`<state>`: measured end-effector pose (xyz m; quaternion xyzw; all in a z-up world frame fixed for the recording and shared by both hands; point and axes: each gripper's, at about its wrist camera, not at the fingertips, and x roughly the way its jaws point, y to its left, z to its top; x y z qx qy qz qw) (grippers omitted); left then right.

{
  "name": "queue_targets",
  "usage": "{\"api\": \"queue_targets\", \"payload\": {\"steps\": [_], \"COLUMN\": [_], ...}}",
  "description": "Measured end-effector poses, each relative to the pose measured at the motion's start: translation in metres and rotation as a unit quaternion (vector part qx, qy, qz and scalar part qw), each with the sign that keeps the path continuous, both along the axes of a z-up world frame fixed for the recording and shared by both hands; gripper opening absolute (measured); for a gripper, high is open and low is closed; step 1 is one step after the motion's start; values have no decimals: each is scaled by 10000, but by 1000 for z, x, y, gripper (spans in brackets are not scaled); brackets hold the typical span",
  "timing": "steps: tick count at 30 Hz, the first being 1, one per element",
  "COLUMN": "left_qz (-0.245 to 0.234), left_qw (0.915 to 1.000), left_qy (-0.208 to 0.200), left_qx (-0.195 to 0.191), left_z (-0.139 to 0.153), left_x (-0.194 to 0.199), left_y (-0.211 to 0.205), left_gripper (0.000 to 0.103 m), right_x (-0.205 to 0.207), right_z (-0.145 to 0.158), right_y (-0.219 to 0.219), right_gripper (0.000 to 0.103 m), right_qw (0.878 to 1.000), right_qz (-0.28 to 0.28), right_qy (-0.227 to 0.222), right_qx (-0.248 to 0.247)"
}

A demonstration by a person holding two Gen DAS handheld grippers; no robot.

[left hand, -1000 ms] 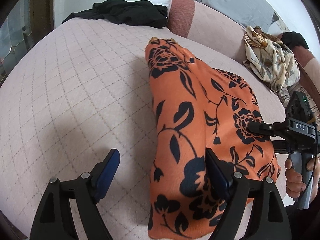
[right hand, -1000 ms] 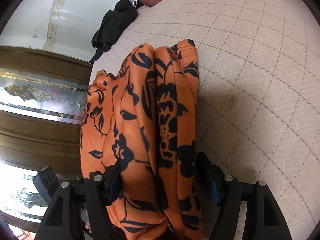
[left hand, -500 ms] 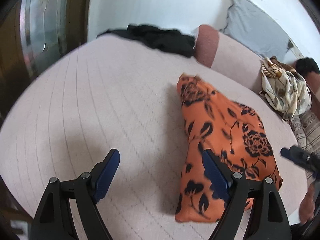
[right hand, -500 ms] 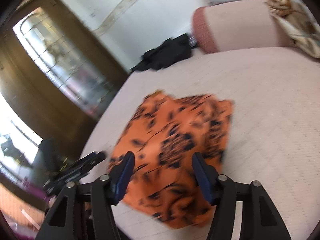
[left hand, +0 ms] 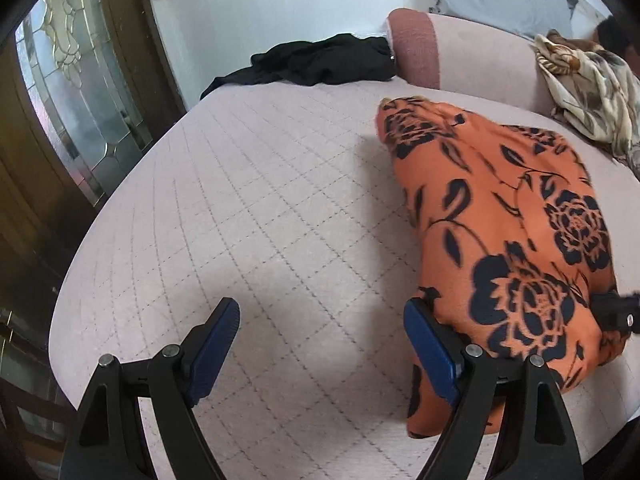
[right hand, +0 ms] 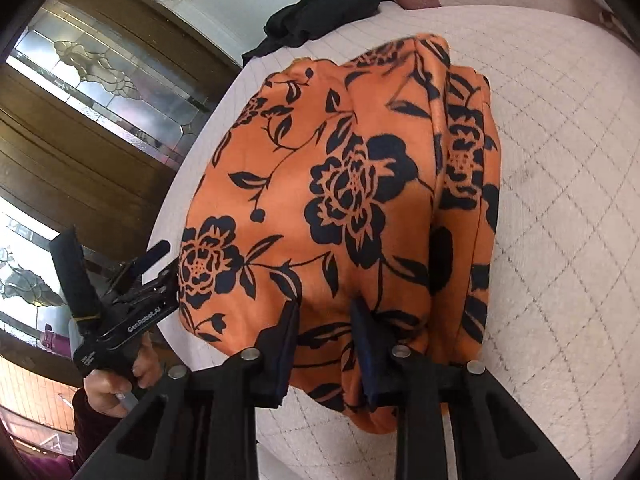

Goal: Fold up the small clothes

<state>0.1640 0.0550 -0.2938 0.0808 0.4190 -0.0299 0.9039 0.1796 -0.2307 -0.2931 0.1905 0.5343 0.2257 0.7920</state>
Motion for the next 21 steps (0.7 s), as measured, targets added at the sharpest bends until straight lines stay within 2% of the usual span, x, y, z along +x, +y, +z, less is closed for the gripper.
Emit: {"api": "queue_targets", "payload": {"steps": [2,4,6,8,10,13,15,18,21], "left_qz": [138,195,121,-87,-349,-530,-586,-616,-659], "left_qw": [9996,9965,9901,9860,9874,9963,9974,9962,9954], "left_qy": [-21,-207,-440,-436,-336,-256,-52,85,151], "left_qx": [-244,-785,-1328,-1608,-1504,-631,-419,-604,-676], "left_z": [5,19,33,36,35,26,16,13,13], "left_x": [4,1,-3,-2,-1,1,4,8,10], "left_y": [8,19,26,20,3,-26,-35,-29,-25], "left_gripper": [84,84,84,84,84,84,85,86,86], "right_x": [-7,-13,-18,-20,-19,-8,8,44,82], "right_z": [-5,-9,-9,-1,10,41,58,65,45], "right_y": [0,-2,-4,-7,-11,-17,-16,-12,-8], "right_gripper": [30,30,30,30,30,33,33,33,33], "right_qw": [9999,9998,9997,9995,9994,9978,9964,9943,9915], "right_qz": [-65,-139,-185,-234,-289,-580,-707,-923,-1160], "right_qy": [94,82,140,176,122,-241,-460,-426,-81], "right_qx": [45,97,115,118,130,200,-30,-322,-586]}}
